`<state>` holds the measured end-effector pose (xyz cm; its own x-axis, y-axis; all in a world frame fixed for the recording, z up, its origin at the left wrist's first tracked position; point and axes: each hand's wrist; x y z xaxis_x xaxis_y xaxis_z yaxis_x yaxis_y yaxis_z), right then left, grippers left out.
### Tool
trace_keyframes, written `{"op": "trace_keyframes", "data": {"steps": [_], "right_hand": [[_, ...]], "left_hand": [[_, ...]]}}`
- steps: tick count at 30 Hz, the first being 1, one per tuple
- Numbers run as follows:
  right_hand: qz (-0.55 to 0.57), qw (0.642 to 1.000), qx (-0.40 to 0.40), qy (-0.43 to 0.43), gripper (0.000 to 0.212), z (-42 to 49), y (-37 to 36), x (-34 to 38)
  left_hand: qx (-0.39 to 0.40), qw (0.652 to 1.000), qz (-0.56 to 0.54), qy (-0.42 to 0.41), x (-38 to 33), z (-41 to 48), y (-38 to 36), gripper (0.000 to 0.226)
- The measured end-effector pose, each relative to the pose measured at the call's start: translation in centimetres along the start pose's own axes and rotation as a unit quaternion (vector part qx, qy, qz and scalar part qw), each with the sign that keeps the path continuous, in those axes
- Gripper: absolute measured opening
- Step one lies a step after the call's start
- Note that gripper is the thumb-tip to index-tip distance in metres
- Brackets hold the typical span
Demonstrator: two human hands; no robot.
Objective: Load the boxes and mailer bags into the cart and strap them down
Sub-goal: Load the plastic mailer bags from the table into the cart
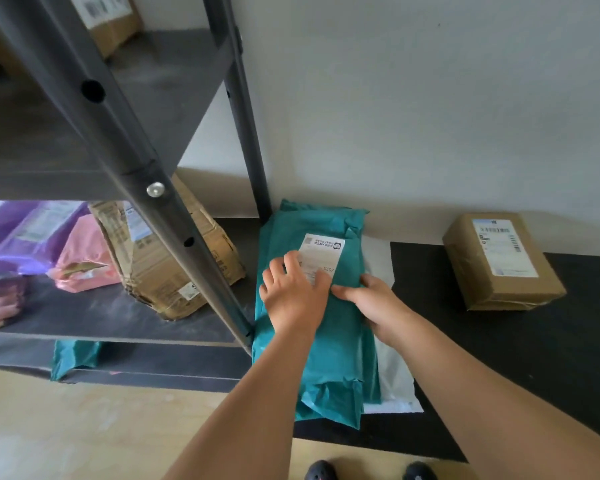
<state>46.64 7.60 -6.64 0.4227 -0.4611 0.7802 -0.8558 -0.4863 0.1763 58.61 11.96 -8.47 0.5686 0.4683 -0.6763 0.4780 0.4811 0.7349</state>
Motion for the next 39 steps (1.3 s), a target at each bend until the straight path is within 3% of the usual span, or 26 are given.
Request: {"op": "trace_keyframes", "data": {"steps": [5,10,17,27,32,39], "right_hand": [[0.038,0.998,-0.059,0.006,0.025,-0.9,2.8,-0.5],[0.085,0.99,-0.115,0.001,0.026,-2.9,8.1,-1.9],[0.138,0.972,-0.192,0.002,0.026,-7.9,17.0,-6.1],[0.161,0.937,-0.308,-0.029,0.023,-16.5,30.9,-16.3],[0.175,0.917,-0.356,-0.037,0.019,-20.6,37.3,-22.2],[0.195,0.89,-0.409,-0.053,0.022,-26.3,45.5,-30.3]], "left_hand": [[-0.027,0.999,-0.027,-0.015,-1.9,0.0,-0.1,0.061],[0.0,0.995,-0.097,-0.029,-6.4,-1.9,-1.9,0.064],[0.079,0.985,-0.145,-0.056,-13.6,-8.7,-7.1,0.062],[0.229,0.944,-0.227,-0.075,-22.8,-22.1,-14.8,0.062],[0.284,0.925,-0.237,-0.088,-26.9,-29.3,-19.4,0.075],[0.359,0.902,-0.226,-0.084,-31.4,-39.1,-25.7,0.071]]}}
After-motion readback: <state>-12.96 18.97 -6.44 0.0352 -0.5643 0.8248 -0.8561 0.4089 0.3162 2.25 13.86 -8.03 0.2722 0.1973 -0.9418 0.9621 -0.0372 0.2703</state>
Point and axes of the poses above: each hand's wrist, its own z-axis towards the middle knuckle, its own y-axis out of the back of the hand, x = y × z, and after that the axes turned 13 degrees about -z, right-handed
